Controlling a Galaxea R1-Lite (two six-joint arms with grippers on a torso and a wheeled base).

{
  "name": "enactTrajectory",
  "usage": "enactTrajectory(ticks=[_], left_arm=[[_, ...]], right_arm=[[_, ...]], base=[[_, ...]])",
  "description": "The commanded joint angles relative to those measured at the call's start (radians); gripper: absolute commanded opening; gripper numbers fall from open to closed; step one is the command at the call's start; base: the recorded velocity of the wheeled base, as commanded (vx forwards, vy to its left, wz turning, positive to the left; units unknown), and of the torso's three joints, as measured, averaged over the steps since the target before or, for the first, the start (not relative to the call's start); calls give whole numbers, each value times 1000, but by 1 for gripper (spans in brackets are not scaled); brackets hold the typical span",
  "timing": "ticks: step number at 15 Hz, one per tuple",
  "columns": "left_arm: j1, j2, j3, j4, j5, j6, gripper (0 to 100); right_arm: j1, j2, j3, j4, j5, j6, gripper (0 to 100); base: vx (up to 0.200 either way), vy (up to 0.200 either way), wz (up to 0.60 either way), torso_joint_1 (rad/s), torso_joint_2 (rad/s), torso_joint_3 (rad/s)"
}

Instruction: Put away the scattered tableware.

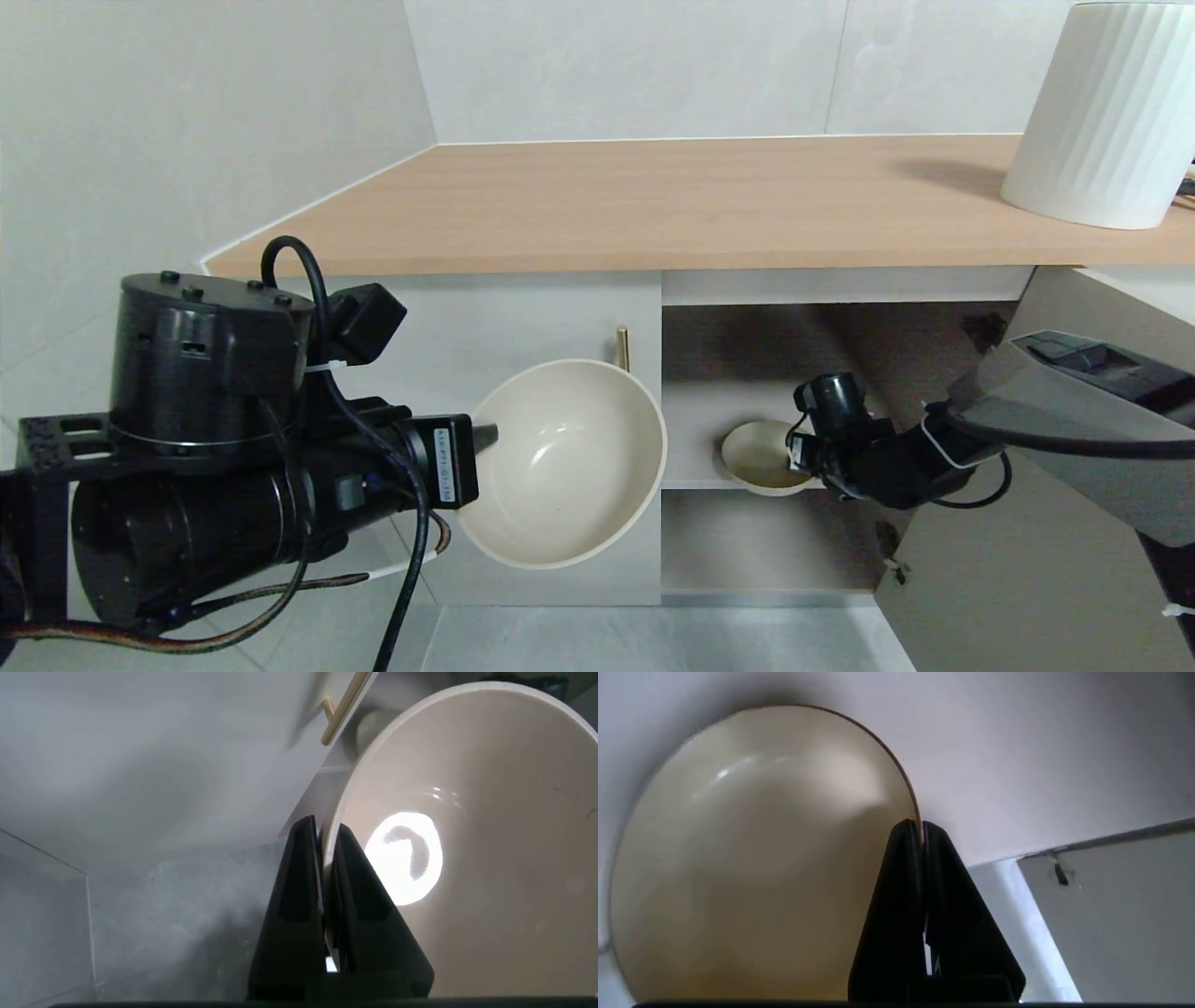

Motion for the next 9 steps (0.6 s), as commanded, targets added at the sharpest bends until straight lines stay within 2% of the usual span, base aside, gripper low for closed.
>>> enactTrajectory(ticks=[1,9], left_arm=[[0,5,0,0,1,-1,0],[0,6,0,0,1,-1,0]], right_arm=[[-16,44,-35,-6,-11,2,0],[-28,81,-110,-6,-40,5,0]], base=[[0,0,0,0,0,0],[0,0,0,0,0,0]])
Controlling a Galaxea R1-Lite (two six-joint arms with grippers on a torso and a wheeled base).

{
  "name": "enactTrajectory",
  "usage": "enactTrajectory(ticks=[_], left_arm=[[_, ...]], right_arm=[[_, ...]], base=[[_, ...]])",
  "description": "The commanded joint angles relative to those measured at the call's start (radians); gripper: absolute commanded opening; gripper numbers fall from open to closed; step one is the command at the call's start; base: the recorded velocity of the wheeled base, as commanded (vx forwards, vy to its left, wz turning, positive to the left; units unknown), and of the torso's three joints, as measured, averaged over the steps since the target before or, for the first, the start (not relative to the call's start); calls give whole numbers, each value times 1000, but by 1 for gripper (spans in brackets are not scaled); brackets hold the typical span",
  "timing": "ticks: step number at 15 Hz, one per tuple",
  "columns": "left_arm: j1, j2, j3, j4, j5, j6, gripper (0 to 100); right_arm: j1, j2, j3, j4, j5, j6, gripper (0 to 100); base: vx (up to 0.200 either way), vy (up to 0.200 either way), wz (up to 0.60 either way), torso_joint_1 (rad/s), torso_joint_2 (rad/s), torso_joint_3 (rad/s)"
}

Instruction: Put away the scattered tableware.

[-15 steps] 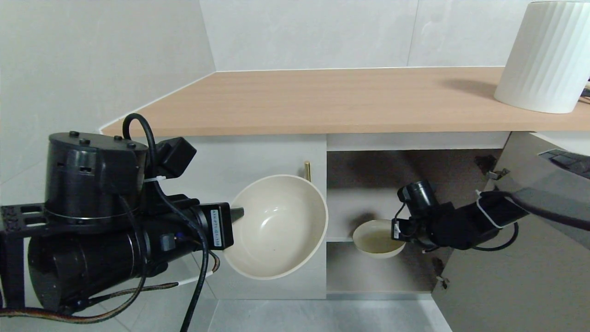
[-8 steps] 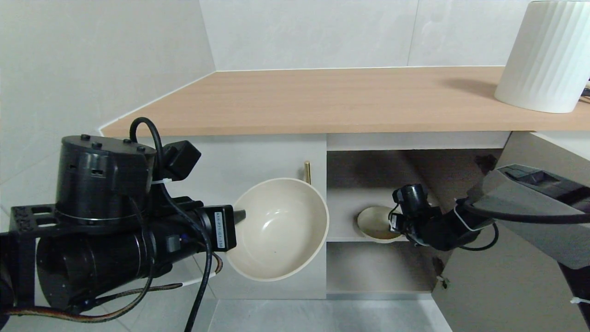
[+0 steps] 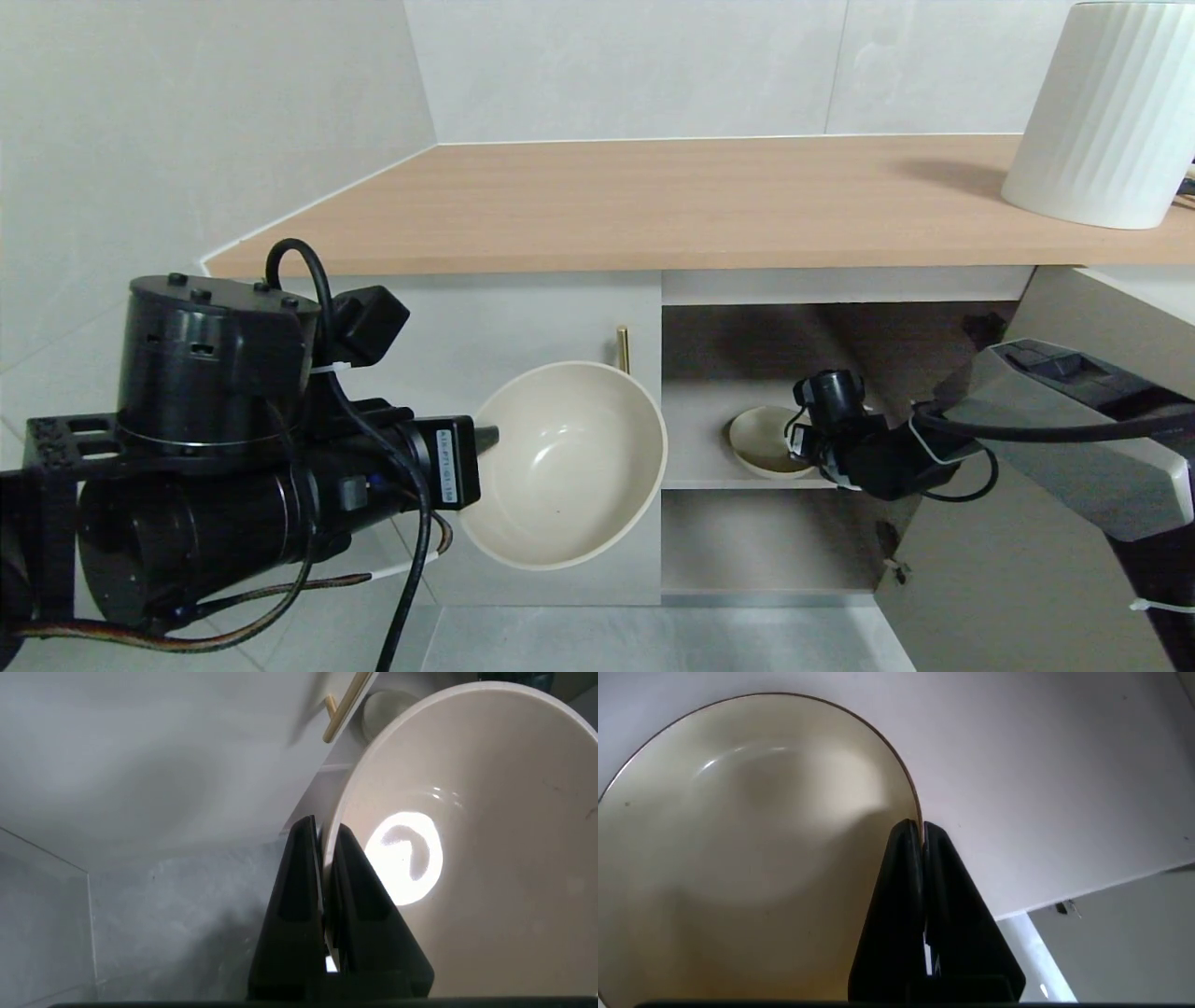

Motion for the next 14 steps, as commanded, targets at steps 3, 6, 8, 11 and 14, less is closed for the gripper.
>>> enactTrajectory(ticks=[3,6,8,11,14], left_arm=[[0,5,0,0,0,-1,0],[0,9,-1,0,-1,-2,0],[0,14,0,0,-1,-1,0],[0,35,-1,0,-1,-1,0],[-2,86,-12,-3,-1,1,0]], right_arm=[[0,16,-29,0,-5,2,0],[-10,26,-46,-2,-19,3,100],[-10,30,-58,-8,-25,19,100],[-11,0,-40,-38,-35,28,100],[24,-142,77,-35,-18,34,100]], base=[[0,0,0,0,0,0],[0,0,0,0,0,0],[0,0,0,0,0,0],[0,0,0,0,0,0],[0,0,0,0,0,0]])
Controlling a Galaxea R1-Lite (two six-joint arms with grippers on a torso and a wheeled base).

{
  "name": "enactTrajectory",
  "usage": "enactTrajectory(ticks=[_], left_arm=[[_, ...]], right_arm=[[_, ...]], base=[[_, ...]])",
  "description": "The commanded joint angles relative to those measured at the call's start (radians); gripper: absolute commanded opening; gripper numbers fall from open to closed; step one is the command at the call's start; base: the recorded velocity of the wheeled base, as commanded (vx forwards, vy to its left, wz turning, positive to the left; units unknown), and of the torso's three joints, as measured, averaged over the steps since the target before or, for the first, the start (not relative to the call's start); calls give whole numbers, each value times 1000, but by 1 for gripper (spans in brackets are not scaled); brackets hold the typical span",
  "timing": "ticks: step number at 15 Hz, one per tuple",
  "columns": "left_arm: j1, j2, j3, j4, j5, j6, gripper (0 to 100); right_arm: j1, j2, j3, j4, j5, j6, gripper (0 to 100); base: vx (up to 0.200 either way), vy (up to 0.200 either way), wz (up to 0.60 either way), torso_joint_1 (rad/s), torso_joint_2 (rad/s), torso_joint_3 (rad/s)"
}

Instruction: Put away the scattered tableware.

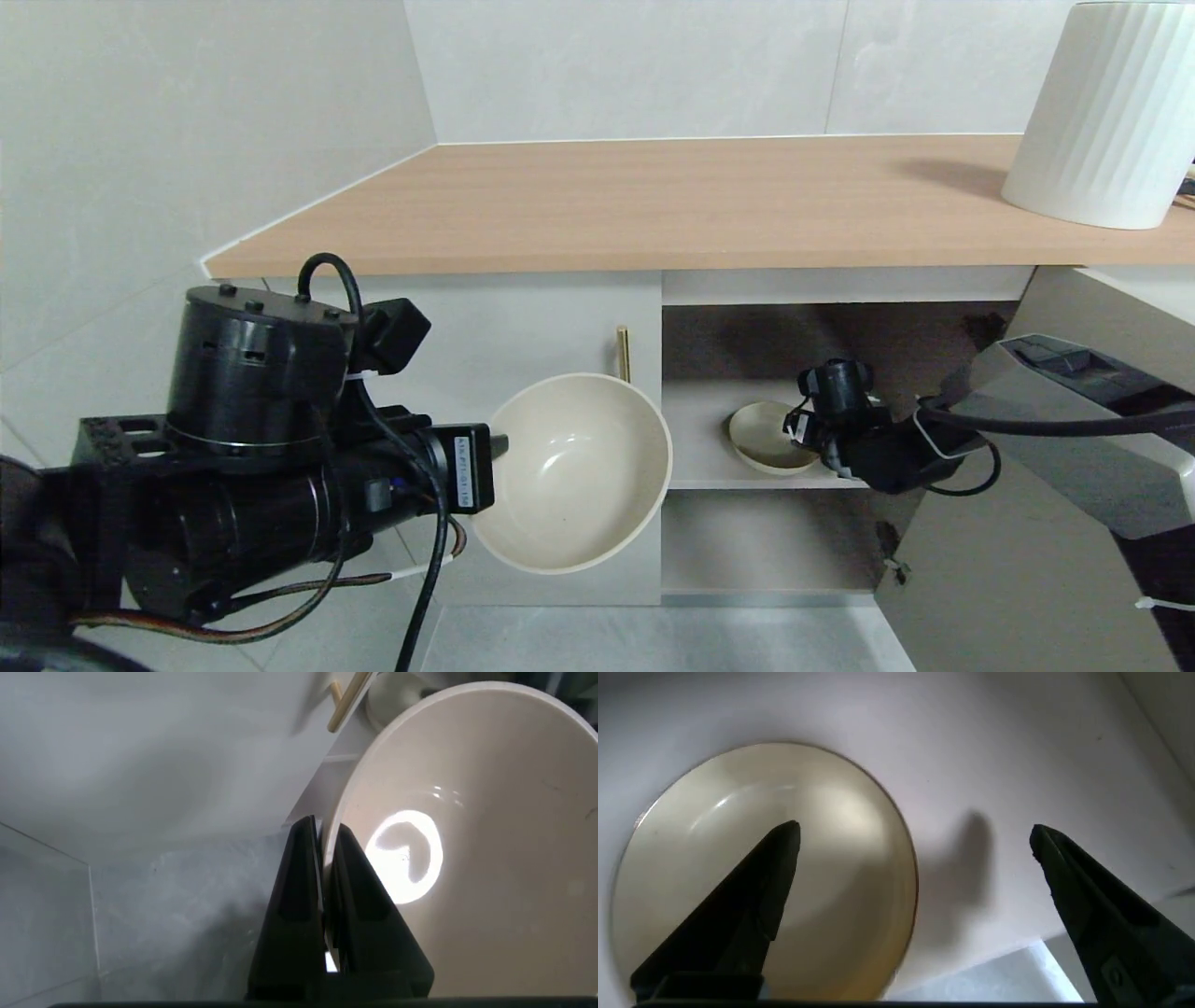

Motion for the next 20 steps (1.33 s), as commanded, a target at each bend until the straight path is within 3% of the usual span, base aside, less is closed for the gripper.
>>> enactTrajectory(ticks=[1,5,7,8,14,20], left_arm=[[-12,96,-21,-1,6,15,0],[-50,260,-25,-1,72,19,0],[-74,326,-25,-5,121,55,0],[-88,344,-34,-5,128,58,0],[-159,381,-102,-3,157,61,0],[-229,337,-88,-3,220,58,0]], right_arm=[[65,-235,173,7,95,-6,100],[174,-530,351,136,300,-96,100],[244,-668,374,268,386,-99,100],[281,-715,379,322,417,-101,100],[448,-754,388,490,432,-144,100],[455,-629,379,458,426,-138,100]], base=[[0,0,0,0,0,0],[0,0,0,0,0,0],[0,0,0,0,0,0],[0,0,0,0,0,0],[0,0,0,0,0,0],[0,0,0,0,0,0]])
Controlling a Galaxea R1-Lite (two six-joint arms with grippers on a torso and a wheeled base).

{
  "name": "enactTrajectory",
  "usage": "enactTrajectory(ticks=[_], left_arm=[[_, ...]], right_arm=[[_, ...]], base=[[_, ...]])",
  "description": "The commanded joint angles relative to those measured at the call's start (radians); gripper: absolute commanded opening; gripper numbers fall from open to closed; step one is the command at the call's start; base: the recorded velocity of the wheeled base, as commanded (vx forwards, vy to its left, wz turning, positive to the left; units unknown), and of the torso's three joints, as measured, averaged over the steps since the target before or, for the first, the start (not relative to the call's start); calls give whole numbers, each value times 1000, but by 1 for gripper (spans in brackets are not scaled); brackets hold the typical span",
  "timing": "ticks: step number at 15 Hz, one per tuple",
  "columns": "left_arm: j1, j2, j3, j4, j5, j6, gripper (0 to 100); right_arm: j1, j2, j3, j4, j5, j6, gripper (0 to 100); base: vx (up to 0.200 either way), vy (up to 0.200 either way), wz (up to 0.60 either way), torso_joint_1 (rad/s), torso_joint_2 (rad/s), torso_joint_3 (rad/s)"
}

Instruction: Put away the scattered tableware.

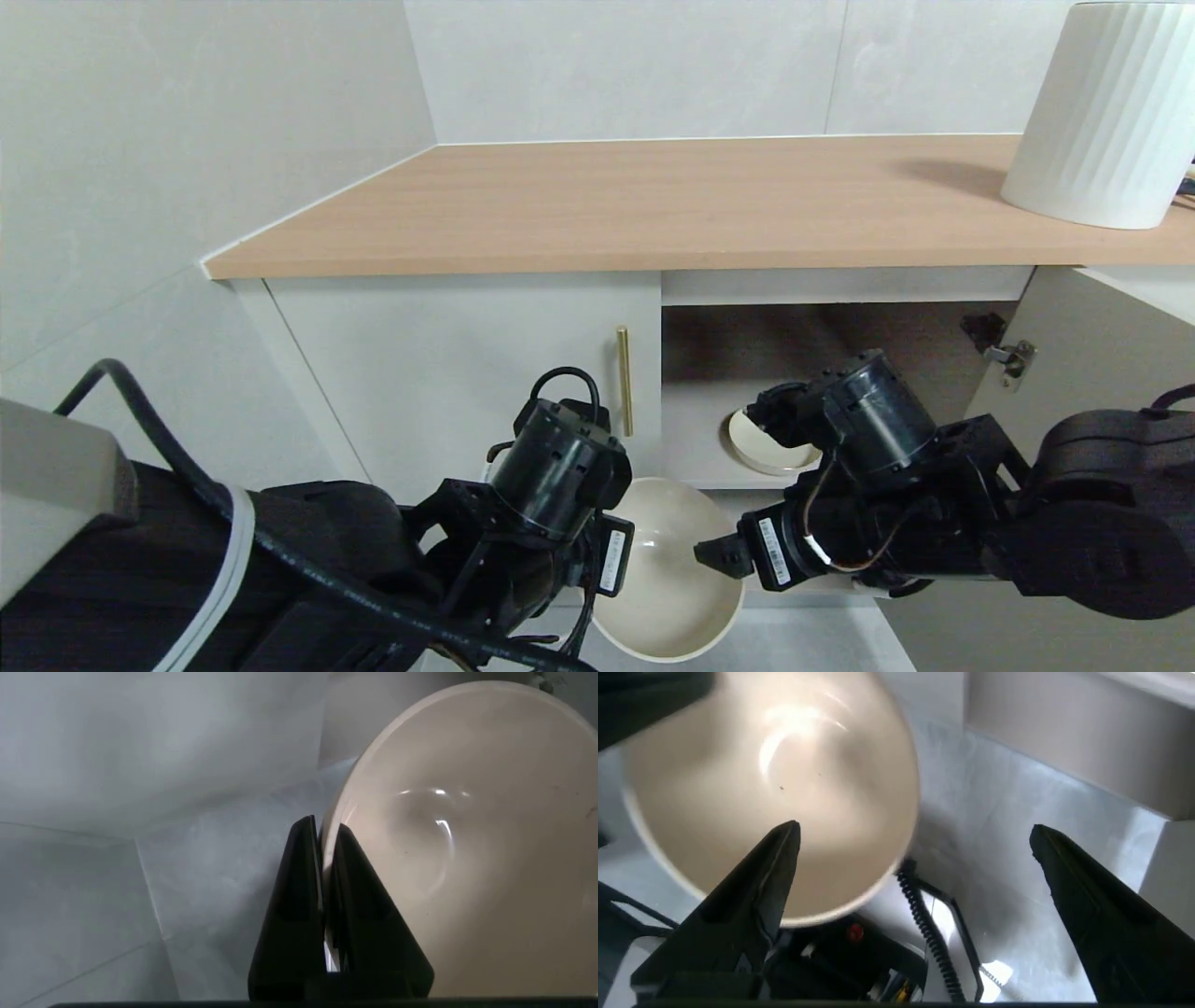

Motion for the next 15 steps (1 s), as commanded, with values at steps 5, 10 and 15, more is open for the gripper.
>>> enactTrajectory(ticks=[5,10,15], left_arm=[[-15,-28,5,-1,1,-1,0],[-15,-16,5,-1,1,-1,0],[-15,-16,11,2,1,1,100]], right_arm=[[-1,76,-3,-22,-1,2,100],[-1,68,3,-36,-1,2,0],[1,67,6,-34,-1,1,0]], base=[[0,0,0,0,0,0],[0,0,0,0,0,0],[0,0,0,0,0,0]])
